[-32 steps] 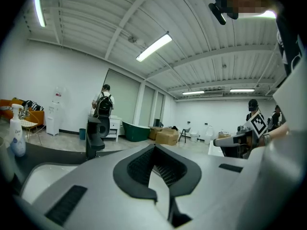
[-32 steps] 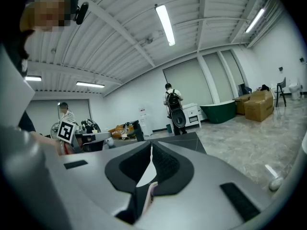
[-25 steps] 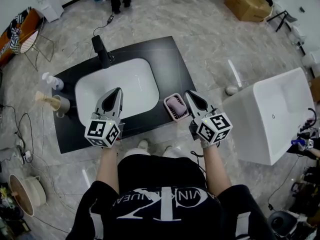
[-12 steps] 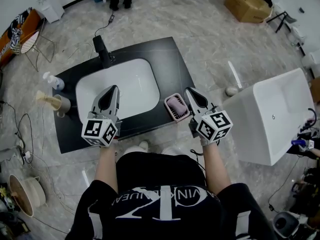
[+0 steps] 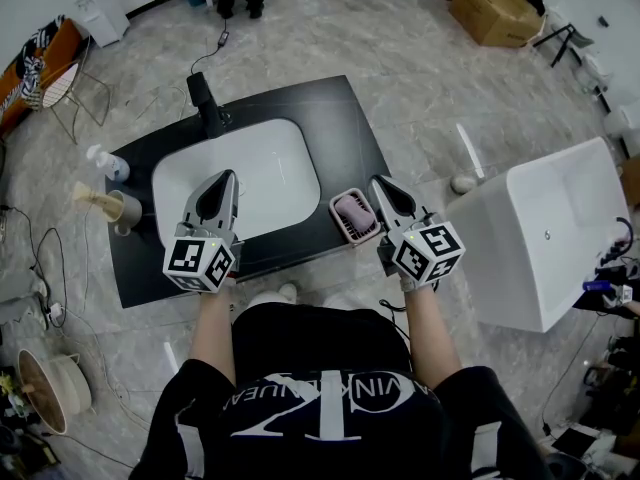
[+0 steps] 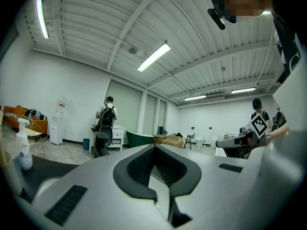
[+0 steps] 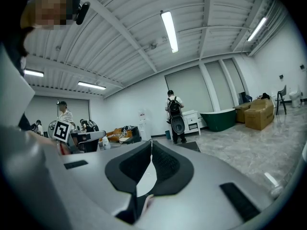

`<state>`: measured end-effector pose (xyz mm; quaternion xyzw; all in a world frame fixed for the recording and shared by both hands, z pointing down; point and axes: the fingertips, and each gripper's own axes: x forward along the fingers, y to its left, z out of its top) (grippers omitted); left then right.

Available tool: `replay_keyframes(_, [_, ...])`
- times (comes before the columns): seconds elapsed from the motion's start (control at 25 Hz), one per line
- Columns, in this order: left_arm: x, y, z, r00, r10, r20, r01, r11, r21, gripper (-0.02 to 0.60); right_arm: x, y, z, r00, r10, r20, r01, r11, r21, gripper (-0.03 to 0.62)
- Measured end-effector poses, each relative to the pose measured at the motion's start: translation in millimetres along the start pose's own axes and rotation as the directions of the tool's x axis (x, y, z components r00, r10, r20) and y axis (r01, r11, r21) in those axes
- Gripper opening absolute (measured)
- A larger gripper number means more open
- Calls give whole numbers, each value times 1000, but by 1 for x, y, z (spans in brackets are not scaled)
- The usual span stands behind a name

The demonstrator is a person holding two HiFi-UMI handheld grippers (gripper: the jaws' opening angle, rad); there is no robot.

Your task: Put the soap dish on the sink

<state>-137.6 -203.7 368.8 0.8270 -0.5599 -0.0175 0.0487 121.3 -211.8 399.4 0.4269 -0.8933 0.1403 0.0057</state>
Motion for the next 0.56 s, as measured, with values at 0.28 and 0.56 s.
replay_keyframes(0.28, [2,1,-3,1000,0,-6,0,1000,-4,15,1,-2,-3,1000,-10,-6,10,1000,7,29])
replay_keyframes(0.56, [3,-7,-5,1000,-3,-13,3,1000,-4,15,-5,-10,-5,1000,-27,-16,27,1000,13,29])
